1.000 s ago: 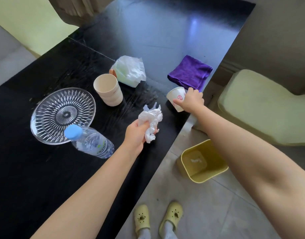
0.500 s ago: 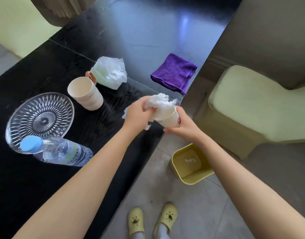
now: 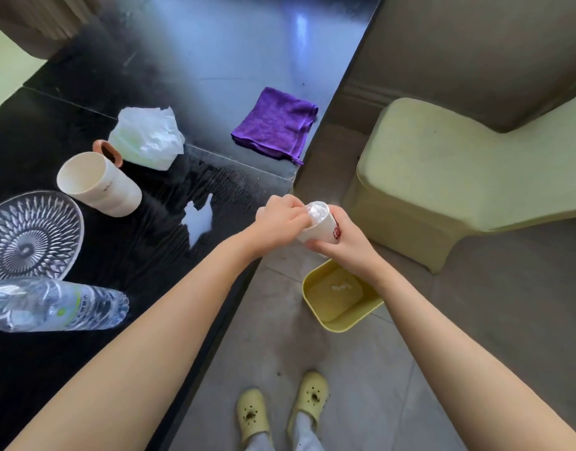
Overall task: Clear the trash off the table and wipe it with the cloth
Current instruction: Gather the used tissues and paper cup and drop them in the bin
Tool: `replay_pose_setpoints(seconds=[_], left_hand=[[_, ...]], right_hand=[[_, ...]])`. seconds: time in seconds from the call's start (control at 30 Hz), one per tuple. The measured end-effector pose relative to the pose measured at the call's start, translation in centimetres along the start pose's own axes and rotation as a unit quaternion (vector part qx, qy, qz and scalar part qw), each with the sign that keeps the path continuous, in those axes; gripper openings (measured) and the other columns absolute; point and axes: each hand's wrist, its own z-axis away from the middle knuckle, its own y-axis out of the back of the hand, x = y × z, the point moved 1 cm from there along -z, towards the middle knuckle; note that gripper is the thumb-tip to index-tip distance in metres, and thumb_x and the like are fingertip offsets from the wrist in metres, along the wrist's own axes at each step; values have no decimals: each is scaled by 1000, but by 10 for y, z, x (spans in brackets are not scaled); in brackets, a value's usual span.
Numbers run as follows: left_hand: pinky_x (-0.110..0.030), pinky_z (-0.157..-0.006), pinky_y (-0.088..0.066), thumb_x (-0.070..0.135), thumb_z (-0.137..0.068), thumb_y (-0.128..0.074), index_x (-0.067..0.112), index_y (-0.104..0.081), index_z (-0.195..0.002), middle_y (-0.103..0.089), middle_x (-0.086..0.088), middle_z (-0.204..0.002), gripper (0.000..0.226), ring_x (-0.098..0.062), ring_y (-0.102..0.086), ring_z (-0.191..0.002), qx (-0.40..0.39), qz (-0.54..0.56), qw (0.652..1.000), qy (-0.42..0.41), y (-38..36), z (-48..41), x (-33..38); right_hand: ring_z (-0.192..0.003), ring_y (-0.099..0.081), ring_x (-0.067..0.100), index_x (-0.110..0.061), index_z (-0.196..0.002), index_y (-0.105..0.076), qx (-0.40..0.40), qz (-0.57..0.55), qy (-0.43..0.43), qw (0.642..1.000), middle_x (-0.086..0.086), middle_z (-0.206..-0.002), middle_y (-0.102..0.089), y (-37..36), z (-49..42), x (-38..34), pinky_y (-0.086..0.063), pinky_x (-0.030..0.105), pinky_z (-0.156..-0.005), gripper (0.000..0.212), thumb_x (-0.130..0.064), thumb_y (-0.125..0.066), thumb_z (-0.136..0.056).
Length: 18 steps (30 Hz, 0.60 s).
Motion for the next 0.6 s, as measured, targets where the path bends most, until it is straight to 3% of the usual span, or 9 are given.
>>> replay_pose_setpoints(seconds=[0.07, 0.17, 0.23, 0.3, 0.43, 0.6], left_hand=[[-39, -83, -41, 39, -82, -35, 11, -67, -93, -63, -11, -99, 44, -30, -56, -104, 12, -1, 999, -46, -7, -3, 1], [-40, -92, -45, 36, -82, -36, 14, -64, -120, -69, -8, -112, 53, -25, -60, -108, 99, 87, 989, -66, -19, -14, -19], [-43, -95, -43, 41, -84, -31, 18, -59, -127, -64, -3, -123, 56, -27, -56, -114, 180, 5, 982, -57, -30, -23, -40], [-46, -102, -36, 43, -88, -28, 19, -47, -138, -53, -5, -138, 59, -31, -47, -125, 208, -102, 972, -30, -40, -35, -61], [-49, -118, -11, 43, -96, -24, 19, -17, -150, -18, -8, -159, 60, -30, -18, -146, 169, -266, 949, 31, -63, -54, -92], [-50, -118, -8, 49, -92, -16, 21, -11, -151, -15, -6, -160, 65, -31, -13, -147, 196, -307, 931, 26, -71, -57, -96]], right_hand=[[-91, -54, 0, -28, -117, -45, 8, -4, -8, 1000, -21, -103, -50, 1, 1, 9, -43, -1, -70, 49, -11, -72, -80], [-96, -55, 3, -32, -115, -47, 33, -31, -31, 998, -12, -107, -53, 2, 0, 34, -44, 1, -74, 49, -11, -72, -78], [-107, -55, 17, -43, -105, -49, 76, -33, -49, 995, -1, -114, -53, 0, 0, 63, -47, 19, -87, 51, -13, -72, -72], [-112, -52, 24, -43, -101, -50, 109, -18, -75, 991, 2, -114, -53, -3, -2, 92, -46, 35, -92, 48, -17, -72, -68], [-107, -55, 24, -25, -111, -54, 155, 17, -165, 974, 0, -111, -58, -18, -2, 163, -50, 46, -92, 53, -36, -73, -63], [-115, -49, 33, -13, -124, -52, 196, 104, -307, 925, 10, -121, -58, -43, -8, 237, -42, 43, -94, 62, -36, -76, -71]])
